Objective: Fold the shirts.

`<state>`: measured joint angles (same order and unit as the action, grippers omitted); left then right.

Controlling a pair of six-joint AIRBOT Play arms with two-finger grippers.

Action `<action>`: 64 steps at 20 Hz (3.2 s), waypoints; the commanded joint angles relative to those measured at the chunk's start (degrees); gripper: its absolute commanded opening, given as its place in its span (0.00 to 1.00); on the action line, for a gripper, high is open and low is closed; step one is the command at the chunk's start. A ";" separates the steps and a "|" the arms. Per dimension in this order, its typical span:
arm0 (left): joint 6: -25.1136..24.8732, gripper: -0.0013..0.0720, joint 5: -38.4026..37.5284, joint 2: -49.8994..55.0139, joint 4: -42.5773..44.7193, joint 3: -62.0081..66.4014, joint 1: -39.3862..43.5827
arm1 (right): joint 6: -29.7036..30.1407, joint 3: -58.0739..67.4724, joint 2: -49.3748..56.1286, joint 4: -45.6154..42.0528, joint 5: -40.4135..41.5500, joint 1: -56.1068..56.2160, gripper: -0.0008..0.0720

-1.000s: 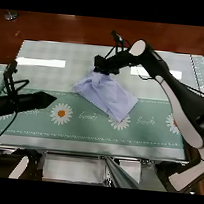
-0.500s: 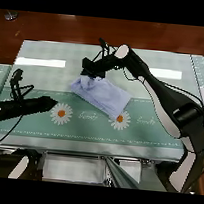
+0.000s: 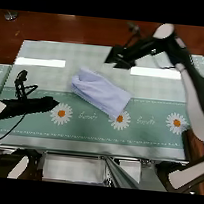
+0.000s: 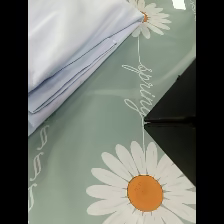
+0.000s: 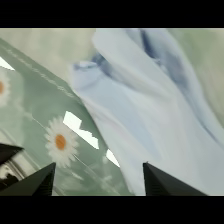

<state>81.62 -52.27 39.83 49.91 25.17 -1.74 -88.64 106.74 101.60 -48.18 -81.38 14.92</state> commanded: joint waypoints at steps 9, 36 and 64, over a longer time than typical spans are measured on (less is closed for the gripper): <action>-2.10 0.07 -3.32 0.22 -6.54 -0.07 -0.02 | -11.06 -94.66 -59.78 12.35 47.52 -7.02 0.86; -5.55 0.07 2.12 0.22 -7.74 -0.11 -0.02 | -1.81 -6.71 -13.03 -1.68 9.79 -0.79 0.04; -6.64 0.07 8.76 4.66 -12.90 -0.20 0.00 | -10.62 -41.94 -66.51 -65.29 -24.92 -62.75 0.04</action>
<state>75.02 -44.99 43.51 38.11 24.97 -1.72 -96.84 76.75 43.64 -99.50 -106.06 -42.54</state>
